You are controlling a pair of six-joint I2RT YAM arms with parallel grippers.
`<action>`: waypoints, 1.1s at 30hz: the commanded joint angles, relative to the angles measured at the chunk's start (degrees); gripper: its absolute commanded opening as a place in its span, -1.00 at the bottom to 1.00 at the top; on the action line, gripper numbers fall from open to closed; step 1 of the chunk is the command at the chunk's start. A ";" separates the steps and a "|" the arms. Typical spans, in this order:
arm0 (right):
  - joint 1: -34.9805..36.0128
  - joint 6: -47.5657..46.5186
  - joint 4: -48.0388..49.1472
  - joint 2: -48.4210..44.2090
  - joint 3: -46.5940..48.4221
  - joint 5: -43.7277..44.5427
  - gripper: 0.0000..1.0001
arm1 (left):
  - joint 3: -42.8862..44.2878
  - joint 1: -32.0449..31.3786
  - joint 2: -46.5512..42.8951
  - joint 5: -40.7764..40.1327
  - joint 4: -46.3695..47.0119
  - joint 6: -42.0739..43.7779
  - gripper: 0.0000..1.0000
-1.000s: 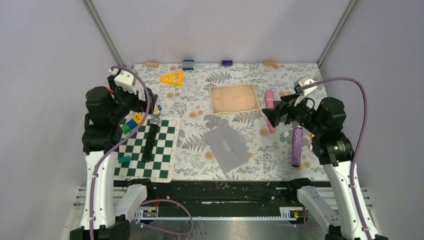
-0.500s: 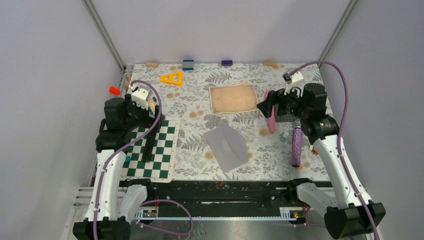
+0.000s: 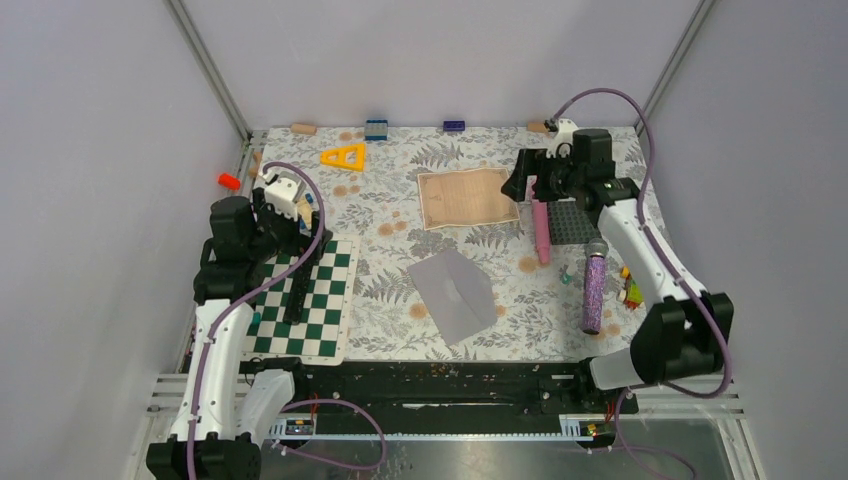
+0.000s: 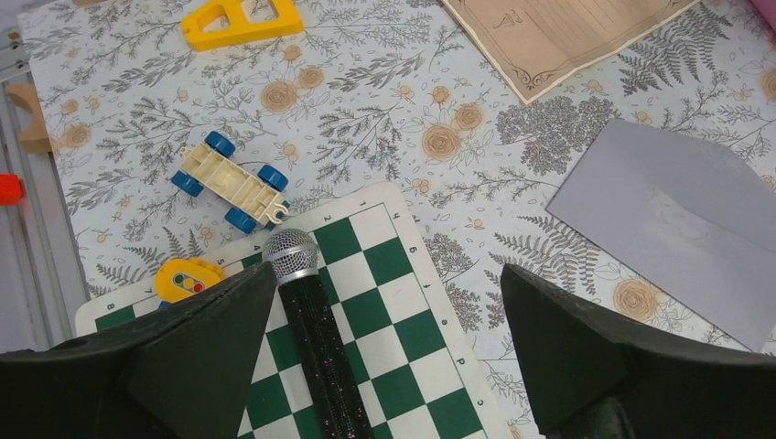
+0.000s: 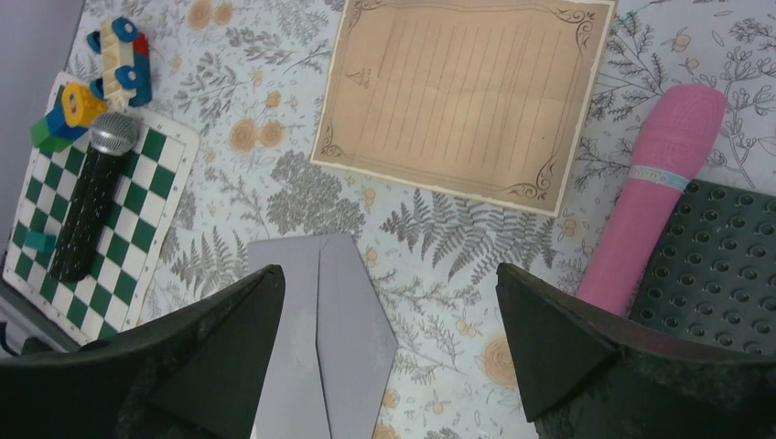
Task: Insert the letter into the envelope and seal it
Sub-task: Pick up the letter from the center of the board.
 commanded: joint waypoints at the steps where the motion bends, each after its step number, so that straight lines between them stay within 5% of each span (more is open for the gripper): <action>1: 1.03 1.79 -1.08 7.31 6.59 3.16 0.85 | -0.09 0.31 -0.32 2.14 3.19 -0.33 0.97; 21: 2.21 2.96 -11.34 36.21 29.18 12.75 0.77 | -0.43 0.30 0.49 6.11 3.19 -0.95 0.98; 33: 2.46 5.22 -13.24 41.01 30.14 13.62 0.77 | -0.70 0.31 -1.00 6.13 3.19 -0.69 0.97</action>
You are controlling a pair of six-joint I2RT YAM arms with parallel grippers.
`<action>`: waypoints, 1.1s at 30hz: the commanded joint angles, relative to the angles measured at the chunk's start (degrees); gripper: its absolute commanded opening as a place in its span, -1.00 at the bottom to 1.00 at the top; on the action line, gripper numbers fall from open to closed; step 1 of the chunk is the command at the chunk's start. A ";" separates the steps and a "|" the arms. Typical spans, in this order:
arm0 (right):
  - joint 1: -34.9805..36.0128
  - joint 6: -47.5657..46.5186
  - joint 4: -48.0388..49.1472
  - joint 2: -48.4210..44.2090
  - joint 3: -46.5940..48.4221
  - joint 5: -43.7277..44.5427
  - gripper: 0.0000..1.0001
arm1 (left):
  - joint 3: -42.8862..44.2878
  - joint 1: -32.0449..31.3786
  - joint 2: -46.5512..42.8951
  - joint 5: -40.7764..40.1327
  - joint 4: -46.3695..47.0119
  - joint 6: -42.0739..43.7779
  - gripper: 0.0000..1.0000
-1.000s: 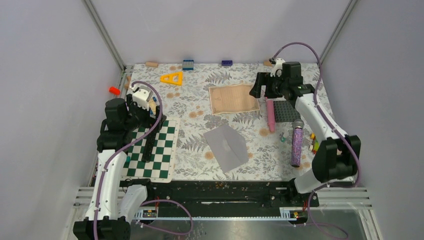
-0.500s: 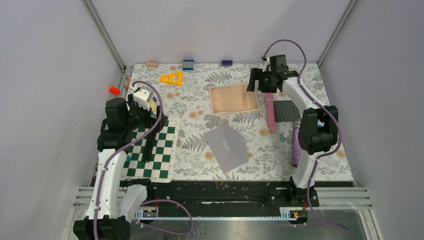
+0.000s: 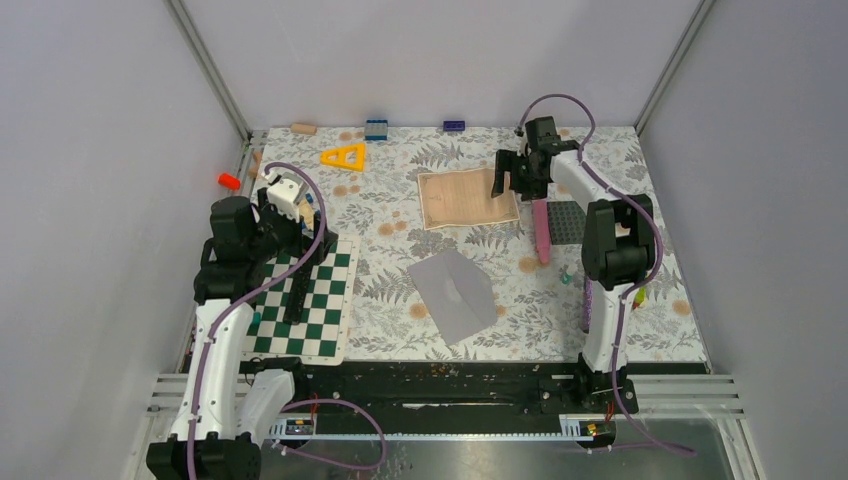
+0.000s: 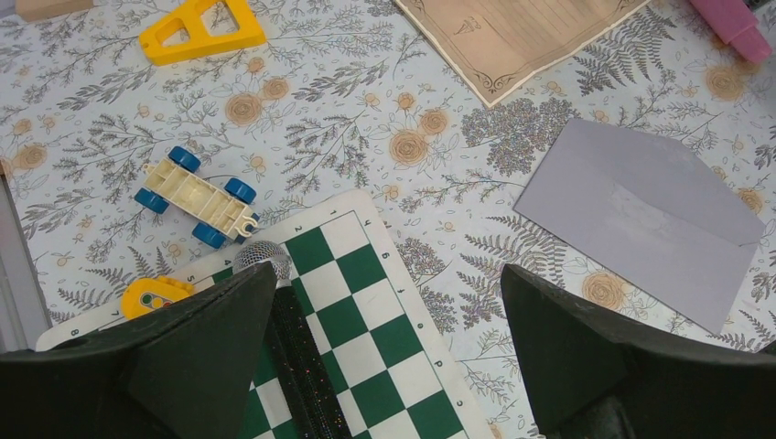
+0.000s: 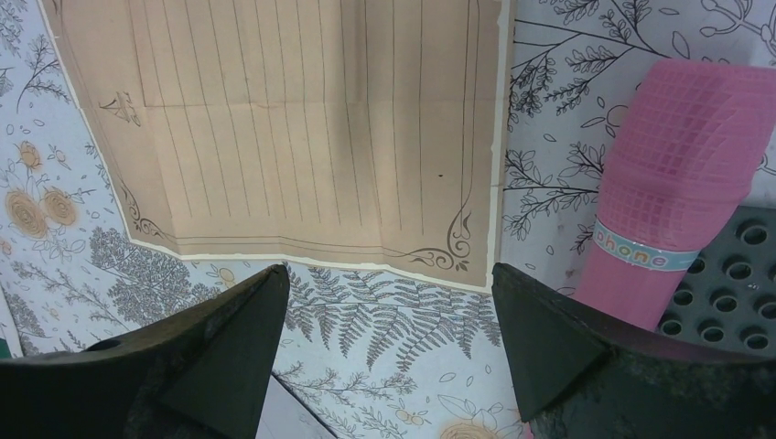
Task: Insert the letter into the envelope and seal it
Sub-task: Pick up the letter from the center of the board.
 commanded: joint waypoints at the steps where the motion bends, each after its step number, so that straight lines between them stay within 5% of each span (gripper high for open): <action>1: 0.62 1.88 -1.49 1.28 2.96 1.54 0.77 | -0.51 0.38 -1.08 1.52 3.17 -0.23 0.98; 33: 0.57 4.92 -4.64 7.44 5.12 3.36 0.82 | -0.51 0.46 -0.68 2.06 2.91 0.13 0.97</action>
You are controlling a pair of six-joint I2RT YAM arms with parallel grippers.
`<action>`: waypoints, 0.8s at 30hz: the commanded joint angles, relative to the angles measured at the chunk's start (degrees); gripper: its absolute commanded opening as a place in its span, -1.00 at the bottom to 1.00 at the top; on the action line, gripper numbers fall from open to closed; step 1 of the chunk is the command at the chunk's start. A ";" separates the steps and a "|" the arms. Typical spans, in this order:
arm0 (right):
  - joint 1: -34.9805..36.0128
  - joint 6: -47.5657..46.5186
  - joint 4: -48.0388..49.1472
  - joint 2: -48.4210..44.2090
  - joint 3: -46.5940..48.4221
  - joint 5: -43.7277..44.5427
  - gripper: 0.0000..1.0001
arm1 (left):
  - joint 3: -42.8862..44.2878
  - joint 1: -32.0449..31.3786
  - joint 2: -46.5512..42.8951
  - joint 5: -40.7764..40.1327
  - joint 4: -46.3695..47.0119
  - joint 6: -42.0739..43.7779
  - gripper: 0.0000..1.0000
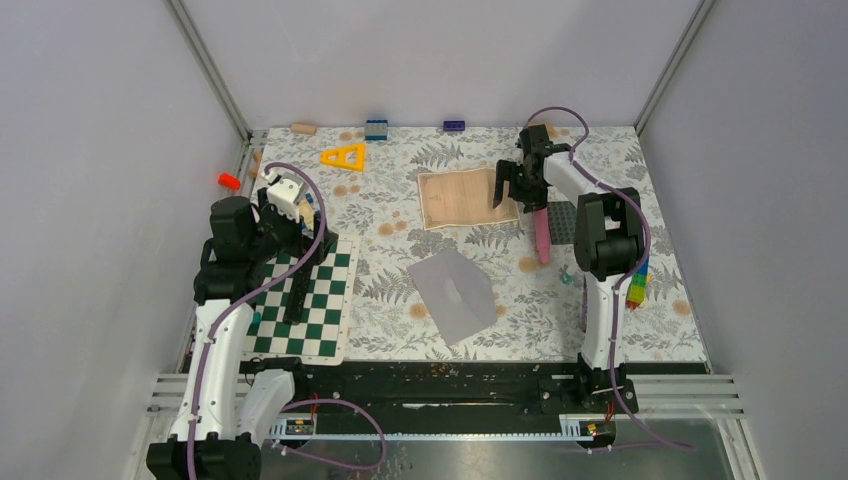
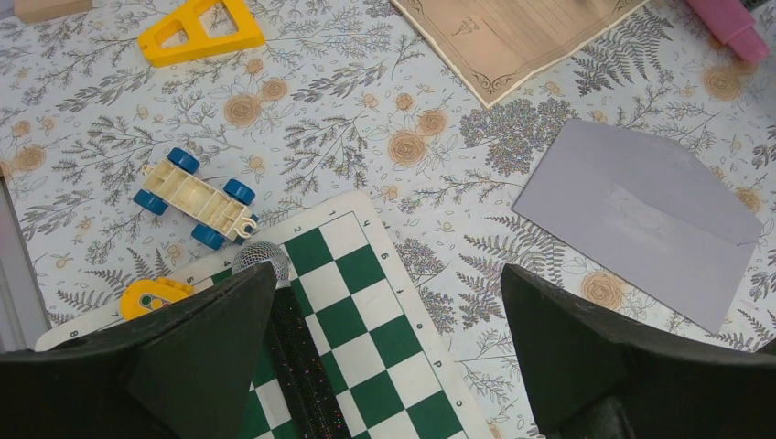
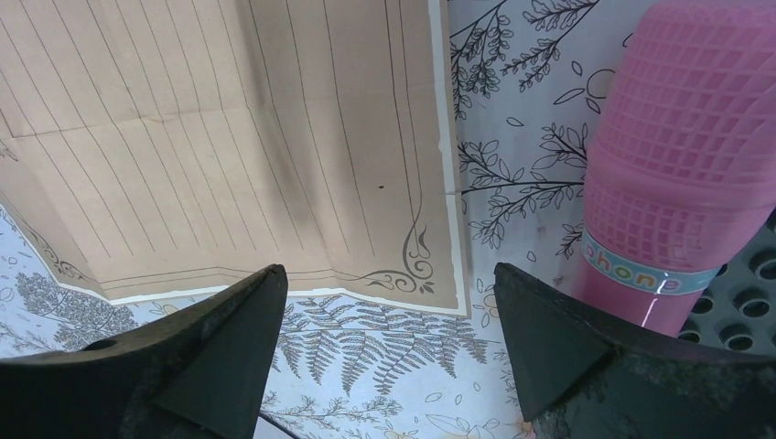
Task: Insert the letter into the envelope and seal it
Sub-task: Pick up the letter from the center of the board.
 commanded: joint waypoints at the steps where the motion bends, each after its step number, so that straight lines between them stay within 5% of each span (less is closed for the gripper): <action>1: 0.60 1.27 -0.81 1.21 2.47 -0.53 0.82 | -0.51 0.49 -0.46 1.87 2.93 0.10 0.97; 24: 0.49 2.26 -0.28 2.11 2.12 -4.93 0.86 | -0.42 0.49 -0.78 1.60 2.93 0.09 0.97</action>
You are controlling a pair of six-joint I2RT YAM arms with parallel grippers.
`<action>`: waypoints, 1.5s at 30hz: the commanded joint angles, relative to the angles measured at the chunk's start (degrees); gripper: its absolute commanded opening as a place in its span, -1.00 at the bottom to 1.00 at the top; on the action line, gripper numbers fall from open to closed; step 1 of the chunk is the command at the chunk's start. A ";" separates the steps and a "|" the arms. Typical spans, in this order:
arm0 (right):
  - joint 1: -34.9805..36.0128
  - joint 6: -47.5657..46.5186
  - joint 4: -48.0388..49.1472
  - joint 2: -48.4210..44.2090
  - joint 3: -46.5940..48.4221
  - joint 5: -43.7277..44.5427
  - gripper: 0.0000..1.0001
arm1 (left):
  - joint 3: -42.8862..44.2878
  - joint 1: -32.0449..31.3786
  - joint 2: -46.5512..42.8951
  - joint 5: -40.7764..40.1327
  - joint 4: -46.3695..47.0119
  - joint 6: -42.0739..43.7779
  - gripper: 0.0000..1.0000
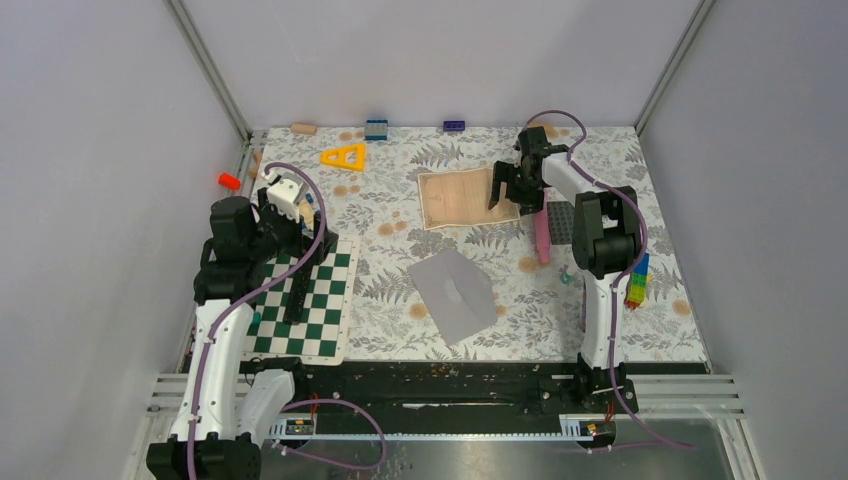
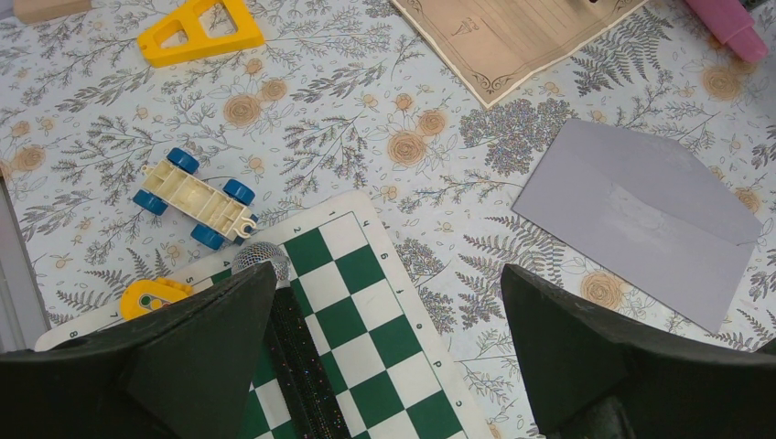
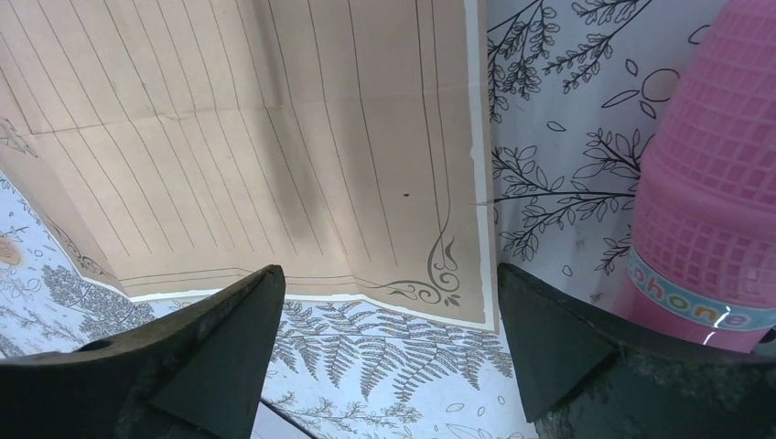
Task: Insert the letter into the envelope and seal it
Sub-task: Pick up the letter from the center of the board.
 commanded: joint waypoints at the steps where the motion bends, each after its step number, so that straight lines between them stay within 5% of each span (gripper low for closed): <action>1: 0.45 0.83 -0.21 0.41 1.42 -1.90 0.86 | -0.48 0.47 -0.81 1.51 2.93 0.10 0.97; 13: -1.00 2.29 2.90 -1.23 -1.52 -4.17 0.64 | -0.60 0.77 -1.61 1.67 2.93 0.08 0.97; 37: -2.24 4.44 6.42 -2.58 -4.42 -6.62 -0.46 | -0.60 1.34 -2.13 2.27 2.93 -0.04 0.97; 45: -2.22 4.43 6.59 -2.69 -4.57 -6.52 -0.50 | -0.60 1.44 -2.13 2.37 2.93 -0.08 0.97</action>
